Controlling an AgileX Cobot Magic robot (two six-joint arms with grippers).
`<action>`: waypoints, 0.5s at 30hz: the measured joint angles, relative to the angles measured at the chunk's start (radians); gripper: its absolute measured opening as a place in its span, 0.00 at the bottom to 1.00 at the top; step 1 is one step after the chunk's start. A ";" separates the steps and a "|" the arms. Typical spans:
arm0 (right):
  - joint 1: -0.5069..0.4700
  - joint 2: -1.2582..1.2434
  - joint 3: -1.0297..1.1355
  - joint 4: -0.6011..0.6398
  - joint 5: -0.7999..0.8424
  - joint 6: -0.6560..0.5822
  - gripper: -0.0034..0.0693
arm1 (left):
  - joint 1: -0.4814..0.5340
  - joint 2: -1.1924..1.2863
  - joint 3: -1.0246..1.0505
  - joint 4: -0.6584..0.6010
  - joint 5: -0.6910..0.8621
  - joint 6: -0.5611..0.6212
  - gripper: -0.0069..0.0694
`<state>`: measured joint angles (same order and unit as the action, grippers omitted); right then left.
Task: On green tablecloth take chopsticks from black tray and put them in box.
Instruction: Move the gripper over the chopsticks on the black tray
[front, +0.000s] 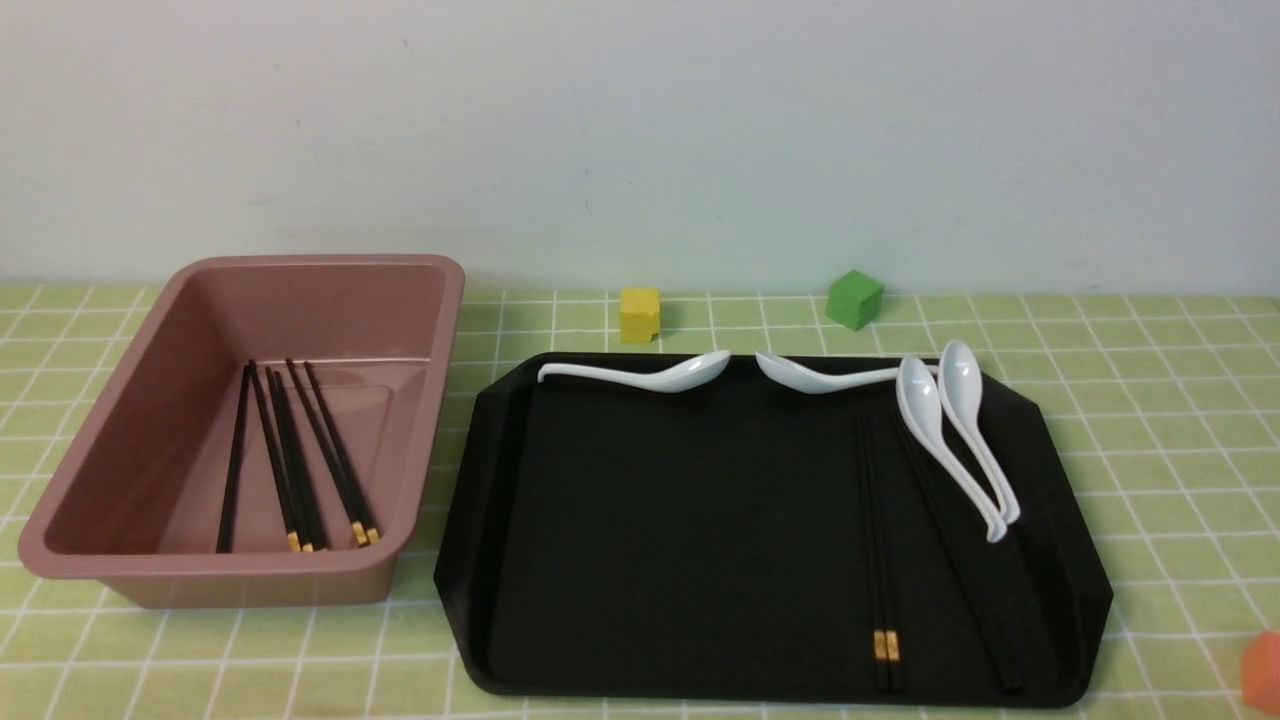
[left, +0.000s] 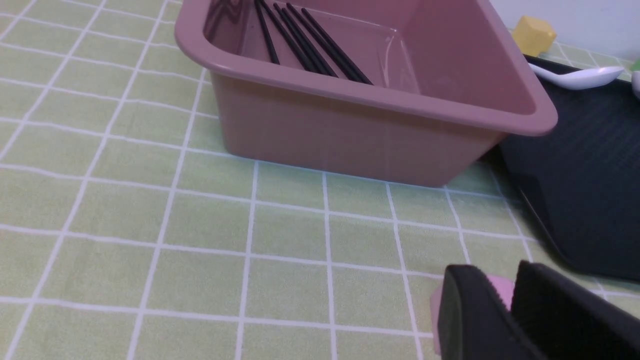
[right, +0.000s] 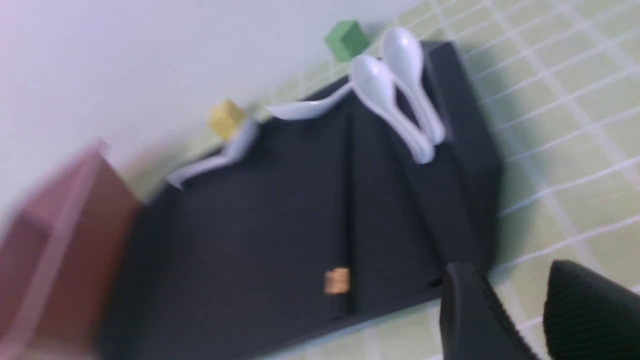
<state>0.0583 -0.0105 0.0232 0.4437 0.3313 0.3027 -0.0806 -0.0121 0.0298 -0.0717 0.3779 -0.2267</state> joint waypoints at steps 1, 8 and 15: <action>0.000 0.000 0.001 0.050 0.000 0.020 0.38 | 0.000 0.000 0.000 0.000 0.000 0.000 0.29; 0.000 0.000 0.001 0.124 -0.005 0.039 0.38 | 0.000 0.000 0.000 0.000 0.000 0.000 0.30; 0.000 0.000 0.001 0.154 -0.049 0.055 0.38 | 0.000 0.000 0.000 0.000 0.001 0.000 0.31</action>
<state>0.0583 -0.0105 0.0239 0.5982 0.2822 0.3573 -0.0806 -0.0121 0.0298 -0.0717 0.3786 -0.2267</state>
